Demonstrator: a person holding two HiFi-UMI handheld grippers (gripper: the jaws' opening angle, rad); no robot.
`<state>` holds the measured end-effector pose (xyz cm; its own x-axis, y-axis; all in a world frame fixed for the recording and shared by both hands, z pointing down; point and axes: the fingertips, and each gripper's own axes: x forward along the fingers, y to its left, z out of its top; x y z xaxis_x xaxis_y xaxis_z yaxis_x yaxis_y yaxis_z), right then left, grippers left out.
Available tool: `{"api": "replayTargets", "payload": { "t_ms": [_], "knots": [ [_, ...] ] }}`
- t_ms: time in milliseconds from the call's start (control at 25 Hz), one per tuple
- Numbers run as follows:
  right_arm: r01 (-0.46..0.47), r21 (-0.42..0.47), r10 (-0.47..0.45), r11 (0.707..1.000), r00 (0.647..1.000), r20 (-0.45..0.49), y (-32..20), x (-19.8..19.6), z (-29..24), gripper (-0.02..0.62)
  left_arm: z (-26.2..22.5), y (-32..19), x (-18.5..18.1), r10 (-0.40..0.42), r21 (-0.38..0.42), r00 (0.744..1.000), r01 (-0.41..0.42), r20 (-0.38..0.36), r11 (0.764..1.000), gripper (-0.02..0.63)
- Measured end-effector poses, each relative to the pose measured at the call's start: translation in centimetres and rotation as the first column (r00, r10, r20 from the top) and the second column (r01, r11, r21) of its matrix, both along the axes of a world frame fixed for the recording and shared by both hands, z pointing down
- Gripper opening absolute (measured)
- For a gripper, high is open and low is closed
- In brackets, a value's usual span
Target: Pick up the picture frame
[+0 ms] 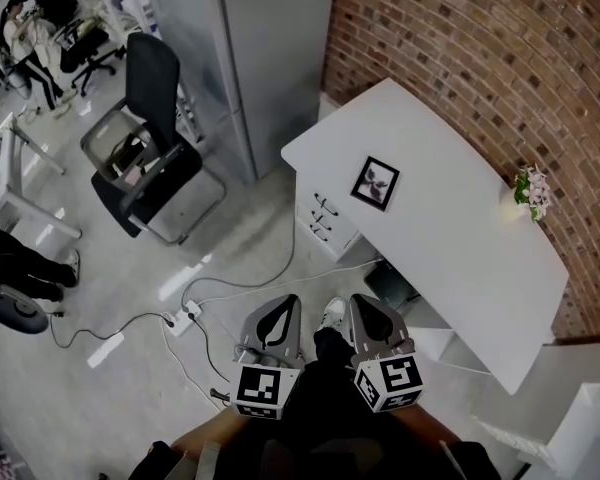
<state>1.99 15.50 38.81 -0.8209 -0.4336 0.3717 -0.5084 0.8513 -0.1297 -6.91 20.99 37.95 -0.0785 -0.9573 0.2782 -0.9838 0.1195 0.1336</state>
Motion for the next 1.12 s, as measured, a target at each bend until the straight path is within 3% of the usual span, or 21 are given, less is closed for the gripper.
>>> {"api": "replayTargets", "payload": {
  "t_ms": [680, 1120],
  "knots": [
    [0.002, -0.076, -0.003, 0.997, 1.0, -0.005, -11.6, -3.9, 2.6, 0.002, 1.9, -12.2, -3.3, 0.021, -0.075, 1.0, -0.021, -0.009, 0.997, 0.0],
    [-0.037, -0.11, 0.036, 0.993, 0.999, -0.013, -19.6, -3.2, 4.2, 0.002, 2.9, -21.1, -2.4, 0.068, -0.103, 0.998, -0.068, -0.006, 0.992, 0.0]
  ]
}}
